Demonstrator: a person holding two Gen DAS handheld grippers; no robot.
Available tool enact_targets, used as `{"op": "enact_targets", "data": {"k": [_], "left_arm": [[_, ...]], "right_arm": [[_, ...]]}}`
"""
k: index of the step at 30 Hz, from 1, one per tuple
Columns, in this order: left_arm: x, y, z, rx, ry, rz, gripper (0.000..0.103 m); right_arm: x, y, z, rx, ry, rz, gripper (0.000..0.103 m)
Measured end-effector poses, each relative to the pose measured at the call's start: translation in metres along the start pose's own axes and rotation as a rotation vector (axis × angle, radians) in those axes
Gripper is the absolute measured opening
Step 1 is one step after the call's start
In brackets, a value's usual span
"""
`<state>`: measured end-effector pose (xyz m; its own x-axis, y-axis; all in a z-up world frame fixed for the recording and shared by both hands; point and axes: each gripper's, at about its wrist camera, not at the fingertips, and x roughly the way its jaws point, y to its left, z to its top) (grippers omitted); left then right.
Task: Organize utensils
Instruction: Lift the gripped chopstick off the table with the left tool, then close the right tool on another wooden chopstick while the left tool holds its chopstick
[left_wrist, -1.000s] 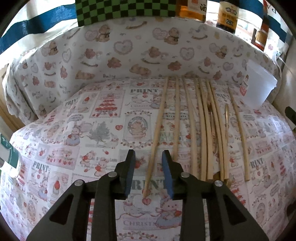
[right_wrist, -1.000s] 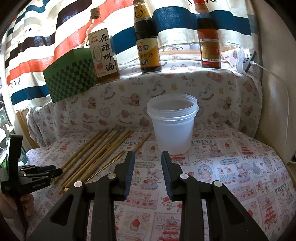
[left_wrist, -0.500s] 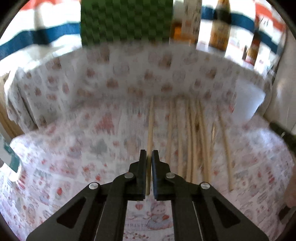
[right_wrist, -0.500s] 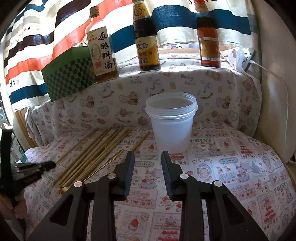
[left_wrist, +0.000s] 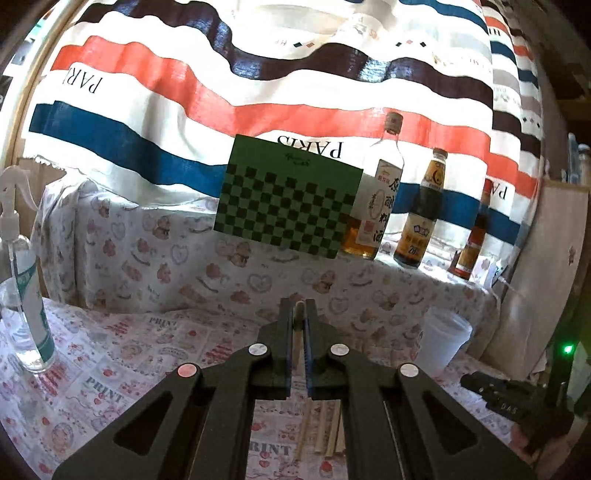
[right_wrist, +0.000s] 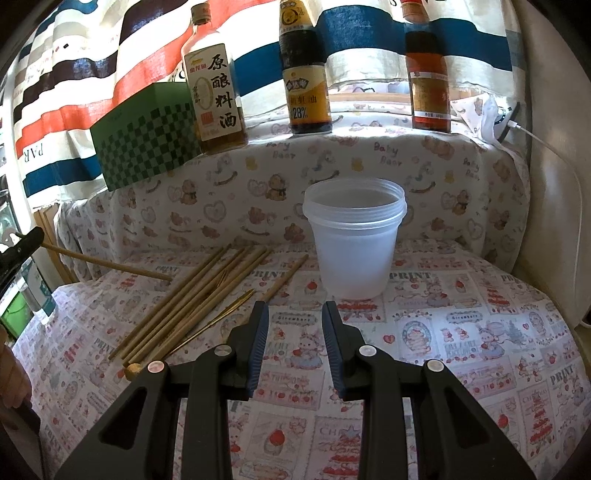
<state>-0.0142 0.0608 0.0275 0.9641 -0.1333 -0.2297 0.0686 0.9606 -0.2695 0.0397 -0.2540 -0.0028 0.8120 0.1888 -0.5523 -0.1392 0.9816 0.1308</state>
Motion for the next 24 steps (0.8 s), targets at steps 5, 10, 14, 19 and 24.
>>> {"op": "enact_targets", "data": {"k": [5,10,14,19,24], "left_arm": [[-0.013,-0.01,0.003,0.062,-0.043,0.007,0.004],[-0.014,-0.019,0.001,0.106,-0.056,0.014,0.004],[-0.006,-0.032,-0.006,0.14,-0.007,-0.016,0.004],[0.001,-0.036,-0.012,0.149,0.029,-0.024,0.004],[0.01,-0.039,-0.017,0.155,0.077,-0.012,0.004]], "right_arm": [[-0.002,0.005,-0.001,-0.008,0.022,0.069,0.032],[-0.007,0.033,-0.008,-0.102,0.075,0.15,0.036],[0.014,0.054,-0.02,-0.16,0.237,0.145,0.042],[0.019,0.067,-0.029,-0.233,0.246,0.102,0.053],[0.019,0.07,-0.032,-0.228,0.269,0.114,0.063]]}}
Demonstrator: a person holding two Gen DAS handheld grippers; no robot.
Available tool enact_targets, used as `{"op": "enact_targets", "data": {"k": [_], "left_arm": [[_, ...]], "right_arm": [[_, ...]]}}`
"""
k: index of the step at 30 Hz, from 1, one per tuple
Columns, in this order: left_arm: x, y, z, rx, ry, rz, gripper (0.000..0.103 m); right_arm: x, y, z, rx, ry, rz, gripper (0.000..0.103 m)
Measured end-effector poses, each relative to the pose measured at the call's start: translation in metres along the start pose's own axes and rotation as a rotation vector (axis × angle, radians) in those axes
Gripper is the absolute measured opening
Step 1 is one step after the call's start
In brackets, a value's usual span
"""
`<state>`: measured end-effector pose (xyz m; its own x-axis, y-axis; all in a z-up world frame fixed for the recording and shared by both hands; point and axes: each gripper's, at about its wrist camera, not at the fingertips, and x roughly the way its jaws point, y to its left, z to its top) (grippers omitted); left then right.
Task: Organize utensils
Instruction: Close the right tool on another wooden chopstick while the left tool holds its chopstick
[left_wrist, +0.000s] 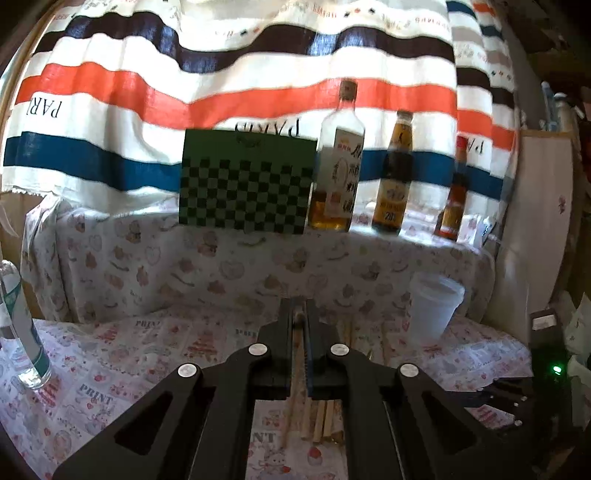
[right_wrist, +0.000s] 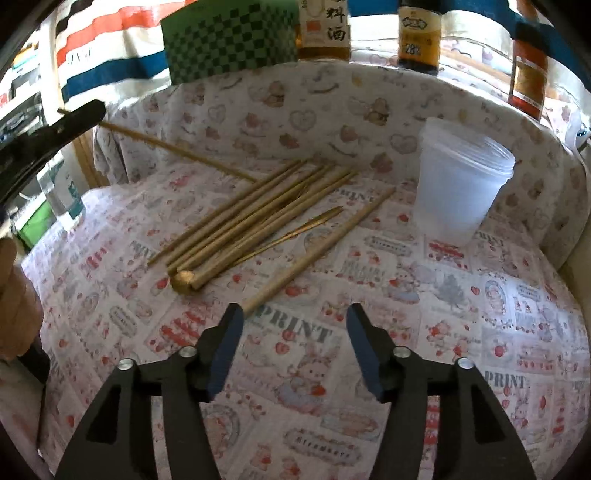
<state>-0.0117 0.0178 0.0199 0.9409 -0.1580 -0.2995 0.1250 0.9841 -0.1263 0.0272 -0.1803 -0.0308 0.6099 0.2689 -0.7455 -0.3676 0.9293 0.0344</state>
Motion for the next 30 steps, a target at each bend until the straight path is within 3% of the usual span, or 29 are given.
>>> {"op": "enact_targets", "data": {"k": [6,9,13,14,16,21,27,30], "left_arm": [[0.006,0.005,-0.002,-0.04,0.032,0.0,0.004],[0.001,0.007,0.0,-0.046,0.009,0.003,0.004],[0.007,0.016,0.002,-0.085,0.041,0.013,0.004],[0.008,0.018,0.001,-0.094,0.049,0.014,0.004],[0.01,0.019,0.0,-0.097,0.058,0.022,0.004],[0.009,0.014,0.0,-0.062,0.048,0.034,0.004],[0.01,0.01,-0.001,-0.037,0.043,0.049,0.004],[0.011,0.01,-0.001,-0.033,0.045,0.046,0.004]], "right_arm": [[0.012,0.034,-0.005,-0.125,0.036,-0.022,0.064],[0.019,0.036,-0.004,-0.108,0.035,-0.062,0.064],[0.022,0.026,-0.002,-0.055,0.037,-0.101,0.062],[0.024,0.021,0.0,-0.032,0.043,-0.072,0.058],[0.025,0.009,0.002,0.016,0.05,-0.043,0.035],[0.023,-0.011,0.002,0.051,0.057,-0.047,0.014],[0.017,-0.041,0.003,0.132,0.034,-0.154,0.012],[0.018,-0.053,0.004,0.157,0.033,-0.157,0.007]]}}
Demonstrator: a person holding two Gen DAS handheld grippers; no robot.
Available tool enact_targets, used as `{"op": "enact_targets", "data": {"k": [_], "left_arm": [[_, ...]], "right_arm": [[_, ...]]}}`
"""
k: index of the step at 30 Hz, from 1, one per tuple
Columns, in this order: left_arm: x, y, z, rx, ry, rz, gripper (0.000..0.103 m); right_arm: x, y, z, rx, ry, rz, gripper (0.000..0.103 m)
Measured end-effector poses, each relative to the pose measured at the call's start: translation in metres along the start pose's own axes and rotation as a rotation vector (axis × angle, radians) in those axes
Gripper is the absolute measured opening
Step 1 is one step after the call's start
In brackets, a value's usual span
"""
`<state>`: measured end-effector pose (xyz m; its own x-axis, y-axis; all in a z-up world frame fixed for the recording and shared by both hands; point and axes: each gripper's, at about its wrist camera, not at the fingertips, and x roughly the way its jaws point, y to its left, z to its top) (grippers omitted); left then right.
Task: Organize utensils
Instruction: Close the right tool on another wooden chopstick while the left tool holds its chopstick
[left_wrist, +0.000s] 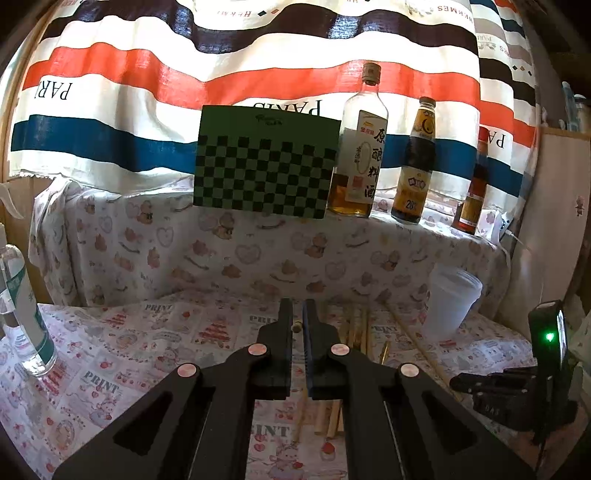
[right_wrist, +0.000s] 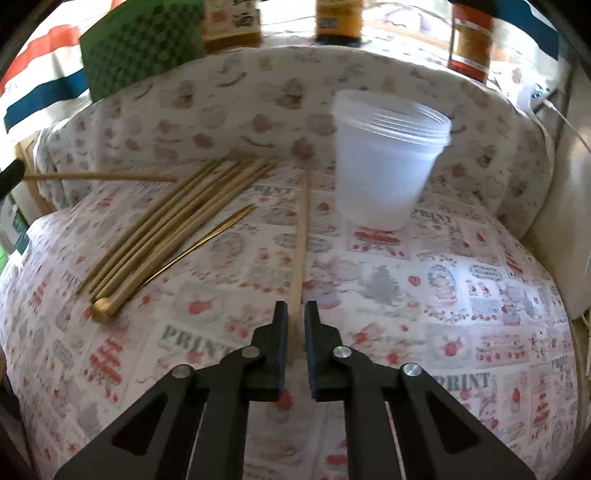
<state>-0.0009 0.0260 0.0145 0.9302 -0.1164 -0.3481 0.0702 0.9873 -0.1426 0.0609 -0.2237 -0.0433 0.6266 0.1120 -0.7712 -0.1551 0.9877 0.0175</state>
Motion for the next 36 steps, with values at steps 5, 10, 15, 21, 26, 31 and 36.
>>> {"op": "enact_targets", "data": {"k": [5,10,15,21,26,31,36], "left_arm": [[0.001,0.004,-0.001,-0.015,0.009,-0.001,0.004],[0.0,0.008,0.001,-0.033,0.003,0.001,0.004],[0.001,0.01,0.002,-0.041,0.004,0.002,0.004],[0.001,0.008,0.002,-0.03,0.005,0.005,0.004],[0.0,0.005,0.001,-0.012,-0.001,0.01,0.004],[0.0,0.002,0.001,0.006,-0.007,0.014,0.004],[0.001,0.002,0.001,0.011,-0.006,0.019,0.004]], "right_arm": [[-0.001,-0.011,0.005,0.042,0.002,0.086,0.001],[-0.035,-0.017,0.009,0.067,-0.152,0.134,0.001],[-0.048,-0.01,0.011,0.025,-0.17,0.101,0.005],[-0.014,-0.016,0.007,0.071,0.001,0.1,0.047],[-0.001,0.0,-0.001,-0.035,0.06,0.003,0.032],[0.001,0.015,-0.005,-0.112,0.048,-0.007,0.01],[-0.005,-0.002,-0.001,-0.014,0.018,0.045,0.008]]}}
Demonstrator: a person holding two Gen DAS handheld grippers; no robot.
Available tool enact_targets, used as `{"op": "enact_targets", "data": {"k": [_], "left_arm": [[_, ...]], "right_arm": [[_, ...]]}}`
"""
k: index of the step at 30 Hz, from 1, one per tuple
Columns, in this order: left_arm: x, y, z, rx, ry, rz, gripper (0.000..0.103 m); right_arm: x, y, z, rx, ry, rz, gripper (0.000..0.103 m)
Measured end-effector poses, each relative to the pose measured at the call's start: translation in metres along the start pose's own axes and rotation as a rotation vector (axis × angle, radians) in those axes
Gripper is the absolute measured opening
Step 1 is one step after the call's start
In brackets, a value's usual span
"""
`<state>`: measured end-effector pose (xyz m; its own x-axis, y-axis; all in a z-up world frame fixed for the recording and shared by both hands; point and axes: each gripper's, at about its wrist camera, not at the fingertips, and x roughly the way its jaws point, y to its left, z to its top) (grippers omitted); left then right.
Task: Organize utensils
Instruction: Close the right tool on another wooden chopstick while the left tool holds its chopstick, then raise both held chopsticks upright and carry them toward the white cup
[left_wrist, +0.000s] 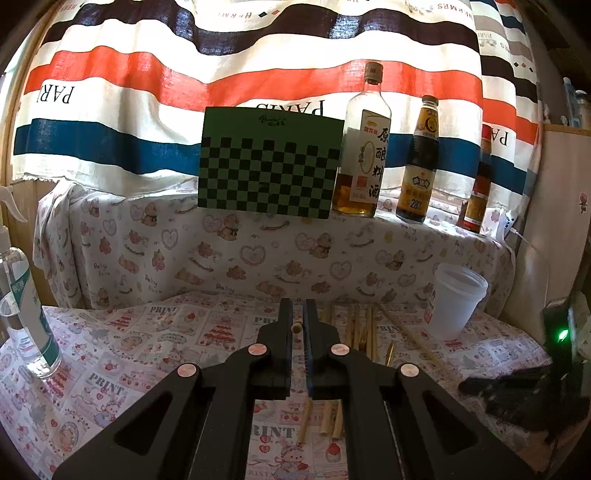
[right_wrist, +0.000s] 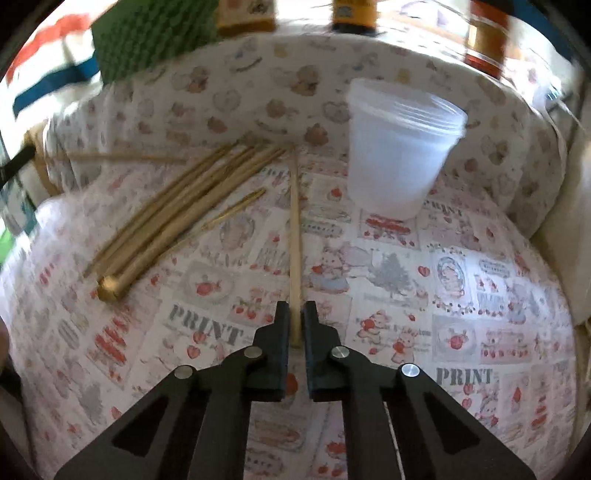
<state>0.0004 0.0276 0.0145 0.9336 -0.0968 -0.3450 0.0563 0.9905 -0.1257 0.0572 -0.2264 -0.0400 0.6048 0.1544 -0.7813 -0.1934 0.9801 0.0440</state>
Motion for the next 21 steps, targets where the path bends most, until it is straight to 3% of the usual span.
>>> {"op": "enact_targets", "data": {"k": [4,9,16,21], "left_arm": [[0.001,0.001,0.0,-0.007,0.004,-0.027,0.004],[-0.003,-0.003,-0.001,0.015,-0.013,-0.025,0.004],[-0.006,-0.003,0.0,0.018,-0.03,-0.018,0.004],[-0.011,0.003,0.004,-0.021,-0.054,-0.025,0.004]], "right_arm": [[-0.037,-0.009,0.008,0.054,-0.187,0.001,0.008],[-0.088,-0.014,0.006,0.077,-0.484,-0.079,0.008],[-0.119,-0.01,-0.001,0.05,-0.616,-0.033,0.008],[-0.144,-0.014,-0.011,0.061,-0.762,-0.034,0.008]]}}
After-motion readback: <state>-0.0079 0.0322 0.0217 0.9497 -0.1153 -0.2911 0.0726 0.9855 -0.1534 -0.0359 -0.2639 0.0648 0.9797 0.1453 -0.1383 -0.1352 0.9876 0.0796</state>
